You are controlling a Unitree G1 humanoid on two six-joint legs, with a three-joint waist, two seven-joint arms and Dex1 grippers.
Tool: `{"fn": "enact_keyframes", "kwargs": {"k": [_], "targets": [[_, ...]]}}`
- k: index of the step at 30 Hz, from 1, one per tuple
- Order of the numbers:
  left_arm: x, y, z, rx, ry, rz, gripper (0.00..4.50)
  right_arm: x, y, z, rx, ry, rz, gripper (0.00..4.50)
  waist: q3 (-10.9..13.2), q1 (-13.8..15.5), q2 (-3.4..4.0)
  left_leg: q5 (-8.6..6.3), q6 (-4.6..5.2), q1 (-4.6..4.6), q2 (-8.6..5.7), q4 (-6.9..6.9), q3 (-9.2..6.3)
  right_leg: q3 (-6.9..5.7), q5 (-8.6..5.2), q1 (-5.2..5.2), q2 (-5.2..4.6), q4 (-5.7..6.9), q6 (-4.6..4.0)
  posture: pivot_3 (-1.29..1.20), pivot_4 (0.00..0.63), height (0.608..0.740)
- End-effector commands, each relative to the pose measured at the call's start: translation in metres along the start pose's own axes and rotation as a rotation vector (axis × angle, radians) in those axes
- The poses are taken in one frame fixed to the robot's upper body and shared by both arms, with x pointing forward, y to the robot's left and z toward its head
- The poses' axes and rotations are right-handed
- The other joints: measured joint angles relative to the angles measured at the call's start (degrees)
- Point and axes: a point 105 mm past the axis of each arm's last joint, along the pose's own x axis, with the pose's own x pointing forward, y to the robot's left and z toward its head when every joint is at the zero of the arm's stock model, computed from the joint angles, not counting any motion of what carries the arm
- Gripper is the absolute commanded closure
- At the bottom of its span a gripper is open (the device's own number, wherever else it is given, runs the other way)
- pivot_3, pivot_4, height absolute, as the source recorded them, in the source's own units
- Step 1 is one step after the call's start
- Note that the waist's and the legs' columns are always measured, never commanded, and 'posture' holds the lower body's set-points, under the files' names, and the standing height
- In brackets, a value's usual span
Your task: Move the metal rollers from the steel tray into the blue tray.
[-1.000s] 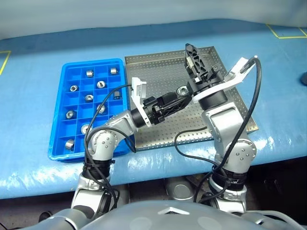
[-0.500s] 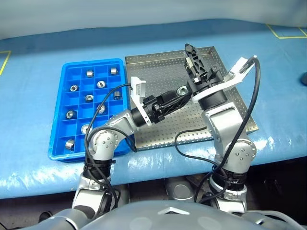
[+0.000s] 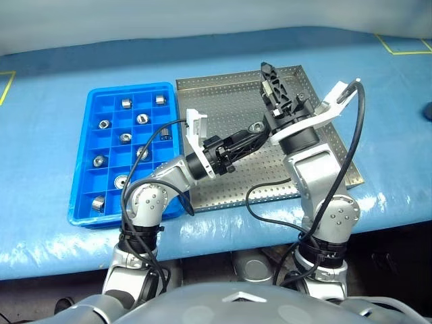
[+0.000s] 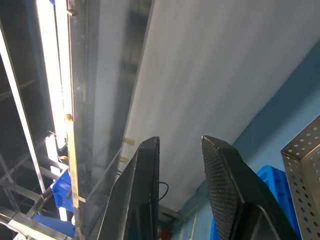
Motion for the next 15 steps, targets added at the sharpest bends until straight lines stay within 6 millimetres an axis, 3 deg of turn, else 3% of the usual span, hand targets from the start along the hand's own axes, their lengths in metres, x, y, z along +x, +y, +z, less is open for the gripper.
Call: {"fn": "enact_keyframes", "kwargs": {"k": [1,9,15], "targets": [[0.001,-0.004,0.01,0.025,-0.046,-0.005,2.73,0.001,0.01,0.0,-0.003,-0.001,0.044,3.08,0.0,0.0,0.0,0.0,0.0,0.0,0.0,0.0,0.0,0.0,0.0,0.0,0.0,0.0,0.0,-0.16,0.15,0.74],[-0.007,0.006,0.016,0.026,-0.069,0.057,2.73,0.002,0.008,0.001,-0.06,0.003,0.032,3.08,0.0,0.1,0.0,0.0,0.0,0.0,0.0,-0.01,0.0,0.0,0.0,0.0,0.0,-0.01,0.0,-0.15,0.15,0.74],[-0.017,0.019,0.024,0.003,-0.086,0.134,2.73,0.002,-0.008,0.001,-0.45,0.045,-0.06,3.08,0.0,0.7,0.0,0.0,0.0,0.0,0.0,0.0,-0.01,-0.01,0.0,-0.02,0.01,-0.01,0.0,-0.14,0.15,0.74]]}}
